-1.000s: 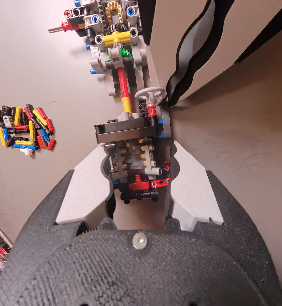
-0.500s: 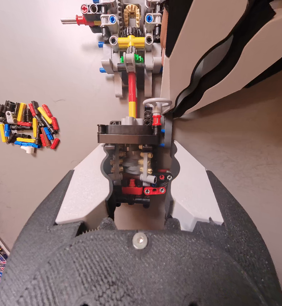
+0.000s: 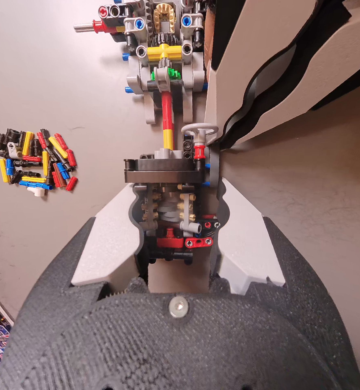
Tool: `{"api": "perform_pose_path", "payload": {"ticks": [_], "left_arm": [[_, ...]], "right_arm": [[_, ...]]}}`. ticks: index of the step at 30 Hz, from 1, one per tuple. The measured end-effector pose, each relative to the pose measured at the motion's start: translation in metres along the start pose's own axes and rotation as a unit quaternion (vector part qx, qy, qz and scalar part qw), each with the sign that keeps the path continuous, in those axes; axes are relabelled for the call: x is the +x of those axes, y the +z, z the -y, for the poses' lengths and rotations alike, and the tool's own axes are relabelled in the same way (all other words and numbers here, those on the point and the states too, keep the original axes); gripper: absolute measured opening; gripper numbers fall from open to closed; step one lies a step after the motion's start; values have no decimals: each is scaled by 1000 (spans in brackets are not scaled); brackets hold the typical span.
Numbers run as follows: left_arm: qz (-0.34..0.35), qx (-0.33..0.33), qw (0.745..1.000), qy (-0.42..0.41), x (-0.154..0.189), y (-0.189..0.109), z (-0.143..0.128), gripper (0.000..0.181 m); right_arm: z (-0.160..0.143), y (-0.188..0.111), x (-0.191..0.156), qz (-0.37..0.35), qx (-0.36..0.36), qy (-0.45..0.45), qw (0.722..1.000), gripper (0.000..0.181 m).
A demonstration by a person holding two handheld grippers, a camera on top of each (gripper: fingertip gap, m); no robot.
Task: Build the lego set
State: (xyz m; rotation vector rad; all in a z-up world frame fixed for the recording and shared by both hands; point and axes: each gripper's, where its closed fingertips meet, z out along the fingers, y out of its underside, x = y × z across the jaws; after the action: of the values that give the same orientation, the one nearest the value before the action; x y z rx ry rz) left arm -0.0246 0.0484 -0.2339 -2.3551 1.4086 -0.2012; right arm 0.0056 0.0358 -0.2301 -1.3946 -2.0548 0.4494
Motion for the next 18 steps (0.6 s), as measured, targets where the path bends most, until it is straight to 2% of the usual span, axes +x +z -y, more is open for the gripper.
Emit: {"api": "perform_pose_path", "payload": {"ticks": [9, 18], "left_arm": [[3, 3, 1000, -2, -1, 0, 0, 70], [-1, 13, 1000, 9, 1, 0, 1, 71]], "right_arm": [[-2, 0, 2, 7, -9, 39, 999, 3], [-1, -5, -2, 14, -1, 9, 1000, 6]]}}
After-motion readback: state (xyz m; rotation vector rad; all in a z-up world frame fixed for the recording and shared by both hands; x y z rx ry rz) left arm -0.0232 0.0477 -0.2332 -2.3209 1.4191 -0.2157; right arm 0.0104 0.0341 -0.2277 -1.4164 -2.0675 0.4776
